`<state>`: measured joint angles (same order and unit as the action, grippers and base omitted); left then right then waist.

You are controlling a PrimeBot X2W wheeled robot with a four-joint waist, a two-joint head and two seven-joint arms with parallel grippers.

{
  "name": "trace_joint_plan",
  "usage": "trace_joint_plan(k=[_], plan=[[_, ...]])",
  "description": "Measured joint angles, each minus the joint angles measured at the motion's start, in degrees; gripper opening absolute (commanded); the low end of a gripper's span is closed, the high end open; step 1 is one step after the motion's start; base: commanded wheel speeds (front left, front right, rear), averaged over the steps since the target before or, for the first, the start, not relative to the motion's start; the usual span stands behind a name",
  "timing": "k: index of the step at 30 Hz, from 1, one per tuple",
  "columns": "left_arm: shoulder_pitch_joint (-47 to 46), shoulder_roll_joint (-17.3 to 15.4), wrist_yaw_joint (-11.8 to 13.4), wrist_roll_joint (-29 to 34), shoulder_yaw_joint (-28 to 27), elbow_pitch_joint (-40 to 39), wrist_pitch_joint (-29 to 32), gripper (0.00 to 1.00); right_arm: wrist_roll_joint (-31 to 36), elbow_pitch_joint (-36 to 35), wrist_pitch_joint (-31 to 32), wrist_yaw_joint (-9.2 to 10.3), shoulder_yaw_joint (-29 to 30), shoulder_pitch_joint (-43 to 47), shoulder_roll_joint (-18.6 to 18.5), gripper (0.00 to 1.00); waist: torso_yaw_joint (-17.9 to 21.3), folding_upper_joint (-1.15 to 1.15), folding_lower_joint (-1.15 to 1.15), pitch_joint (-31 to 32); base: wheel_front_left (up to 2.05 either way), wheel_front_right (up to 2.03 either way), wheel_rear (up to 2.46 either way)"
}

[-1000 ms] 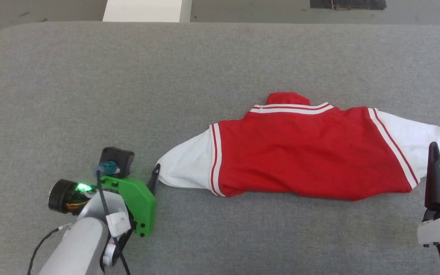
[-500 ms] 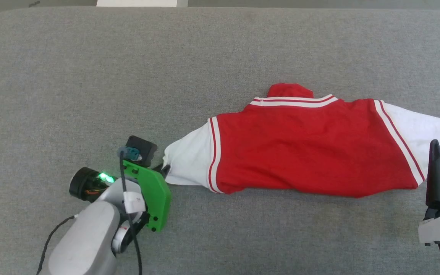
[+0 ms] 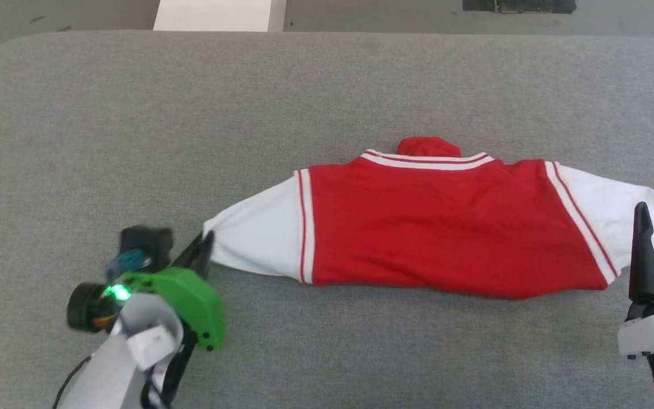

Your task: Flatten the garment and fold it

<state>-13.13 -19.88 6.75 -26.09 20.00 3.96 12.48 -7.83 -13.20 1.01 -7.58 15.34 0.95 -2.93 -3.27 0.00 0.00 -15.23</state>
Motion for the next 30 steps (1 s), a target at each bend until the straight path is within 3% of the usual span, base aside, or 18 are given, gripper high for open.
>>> trace_joint_plan(k=[8,15,23,30], plan=[[13.14,-2.53,6.45,-1.77,-7.94,-11.14,-3.61,0.0,-0.32,0.31,1.54,0.0,3.3,-0.02,0.0,1.0,-0.37,0.0,0.0,0.0,0.0,0.0,0.0],[15.07,-2.64,6.99,-1.8,-7.19,-16.26,-3.39,0.0,-1.32,1.47,10.03,0.0,3.58,-3.11,-1.42,1.0,-1.26,0.0,0.0,-1.79,0.0,0.0,0.0],[11.61,-1.9,6.99,-0.78,-4.41,-17.97,-2.23,0.0,-3.36,5.89,27.81,0.0,1.94,-12.01,-10.47,1.0,-1.82,0.0,0.0,-5.38,0.0,0.0,0.0],[9.17,-1.4,6.93,-0.26,-2.71,-17.81,-1.98,0.0,-5.2,12.47,32.88,0.0,0.23,-16.02,-13.65,1.0,-2.92,0.0,0.0,-8.5,0.0,0.0,0.0]])
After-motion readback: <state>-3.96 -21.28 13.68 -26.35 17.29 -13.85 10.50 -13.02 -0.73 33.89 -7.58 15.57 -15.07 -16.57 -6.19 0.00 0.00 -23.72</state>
